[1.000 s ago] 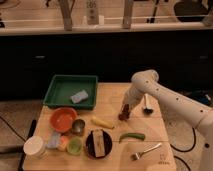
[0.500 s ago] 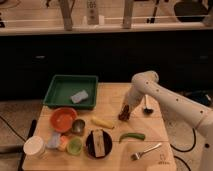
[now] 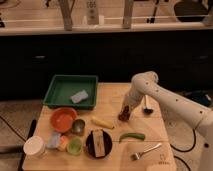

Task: Place grapes in table surface

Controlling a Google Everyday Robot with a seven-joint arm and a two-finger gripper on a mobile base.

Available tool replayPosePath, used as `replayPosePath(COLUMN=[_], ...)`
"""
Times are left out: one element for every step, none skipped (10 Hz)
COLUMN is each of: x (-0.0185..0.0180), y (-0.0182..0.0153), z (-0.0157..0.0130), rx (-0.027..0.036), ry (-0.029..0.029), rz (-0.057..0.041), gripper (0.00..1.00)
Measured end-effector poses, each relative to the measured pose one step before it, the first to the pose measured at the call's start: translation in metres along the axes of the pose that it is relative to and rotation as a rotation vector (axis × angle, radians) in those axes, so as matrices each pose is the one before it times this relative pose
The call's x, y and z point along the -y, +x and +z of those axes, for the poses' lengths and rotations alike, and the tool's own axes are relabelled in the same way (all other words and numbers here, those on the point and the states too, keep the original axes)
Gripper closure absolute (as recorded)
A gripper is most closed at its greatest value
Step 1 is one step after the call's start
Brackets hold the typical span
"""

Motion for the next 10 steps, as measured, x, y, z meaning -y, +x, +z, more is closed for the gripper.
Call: replayPosePath(x=[-0.0005,-0.00046,-0.00034,-0.00013,-0.00002,-0.00058,-0.00067,-0.00029,-0.00091,-0.00045], y=[0.00018,-0.00007,0.0,-0.00003,-0.0002,-0.00006,-0.00016,-0.0003,-0.00014,0.00084], z=[0.00035,0.00035,0.00015,0.00012,0.00018,0.00048,0.00019,0.00055,0.00007,0.00007], rx=[0.00027,0.00051,0.00039,0.00009,0.00033,0.00073,0.00074,0.00108,0.00093,-0.001], ry=[-0.00103,-0.0008,-0.00101,-0.00081,-0.00065,-0.00207,-0.00348,-0.0012,-0.00328,-0.00255], rz=[0.0002,-0.00001,-0.00035,-0.00047,-0.00042,0.00012,-0.00036,-0.00021,0.00012,0.00041], gripper=[0.95,0.95,0.93,0.89,0.88,0.88,0.88,0.88,0.85,0.83])
